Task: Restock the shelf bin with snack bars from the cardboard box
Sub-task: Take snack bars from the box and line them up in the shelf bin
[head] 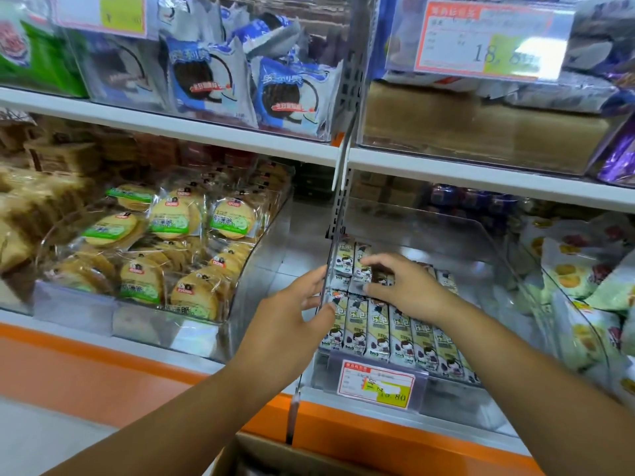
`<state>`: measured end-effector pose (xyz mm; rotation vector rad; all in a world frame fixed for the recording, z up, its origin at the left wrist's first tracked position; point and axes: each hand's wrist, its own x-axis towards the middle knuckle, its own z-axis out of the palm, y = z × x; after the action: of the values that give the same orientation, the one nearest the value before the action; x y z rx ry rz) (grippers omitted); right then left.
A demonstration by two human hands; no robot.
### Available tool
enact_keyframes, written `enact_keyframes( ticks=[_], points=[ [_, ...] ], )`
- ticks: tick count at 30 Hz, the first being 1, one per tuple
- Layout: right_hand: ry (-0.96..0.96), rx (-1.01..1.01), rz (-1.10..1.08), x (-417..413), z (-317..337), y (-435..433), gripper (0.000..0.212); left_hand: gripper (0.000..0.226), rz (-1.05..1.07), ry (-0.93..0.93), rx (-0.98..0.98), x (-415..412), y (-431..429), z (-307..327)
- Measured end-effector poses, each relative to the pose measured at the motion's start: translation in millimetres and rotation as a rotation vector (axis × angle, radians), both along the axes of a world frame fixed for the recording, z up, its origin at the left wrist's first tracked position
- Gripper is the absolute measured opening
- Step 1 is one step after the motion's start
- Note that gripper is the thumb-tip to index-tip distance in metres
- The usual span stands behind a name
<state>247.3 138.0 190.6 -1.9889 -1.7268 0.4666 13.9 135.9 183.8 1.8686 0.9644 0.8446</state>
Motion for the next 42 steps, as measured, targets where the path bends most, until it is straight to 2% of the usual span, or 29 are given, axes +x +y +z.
enact_keyframes(
  ticks=[3,7,10,13,16,18,21,23,25,29,33,38,40,42],
  points=[
    [0.027,0.017,-0.067,-2.0,-3.7,7.7,0.037,0.055,-0.009,0.006,-0.006,0.0,-0.9,0.9],
    [-0.014,-0.014,-0.057,-2.7,-7.0,4.7,0.048,0.052,-0.069,0.040,0.003,-7.6,-3.3,4.7],
    [0.007,0.216,-0.073,-16.3,12.0,-20.4,0.051,0.052,-0.104,0.129,-0.006,-24.2,-12.8,3.8],
    [0.097,0.525,-0.024,-46.0,29.2,-71.9,0.035,0.039,-0.081,0.234,0.060,-46.5,-26.2,-6.8],
    [0.114,0.627,0.128,-76.6,16.4,-134.4,0.027,0.024,-0.071,0.395,0.124,-73.2,-43.0,-35.8],
    [0.075,0.457,0.222,-86.0,-16.4,-164.9,0.024,0.024,-0.139,0.575,0.105,-89.5,-57.2,-68.9],
    [-0.001,-0.155,0.278,-84.1,-93.7,-191.8,0.031,0.046,-0.318,0.867,0.084,-100.1,-73.5,-127.4],
    [0.028,-0.515,0.248,-74.5,-153.2,-205.2,0.037,0.043,-0.393,0.908,0.045,-96.2,-82.8,-165.4],
    [-0.031,-0.690,0.192,-66.9,-203.5,-218.4,0.039,0.044,-0.408,0.873,-0.054,-88.4,-93.4,-201.2],
    [-0.005,-0.673,-0.043,-62.2,-269.8,-228.1,0.041,0.050,-0.292,0.849,-0.116,-84.1,-112.7,-260.3],
    [0.040,-0.595,-0.179,-70.6,-308.6,-221.5,0.055,0.059,-0.139,0.847,0.059,-85.5,-109.3,-281.1],
    [0.039,-0.579,-0.281,-83.6,-339.7,-208.0,0.061,0.069,-0.058,0.812,-0.129,-92.9,-91.4,-299.7],
    [-0.017,-0.600,-0.314,-85.9,-347.9,-203.9,0.058,0.070,-0.045,0.778,-0.169,-95.8,-88.3,-304.6],
    [-0.045,-0.589,-0.336,-88.8,-354.9,-200.7,0.045,0.072,-0.034,0.789,-0.152,-94.6,-84.6,-308.3]
  ],
)
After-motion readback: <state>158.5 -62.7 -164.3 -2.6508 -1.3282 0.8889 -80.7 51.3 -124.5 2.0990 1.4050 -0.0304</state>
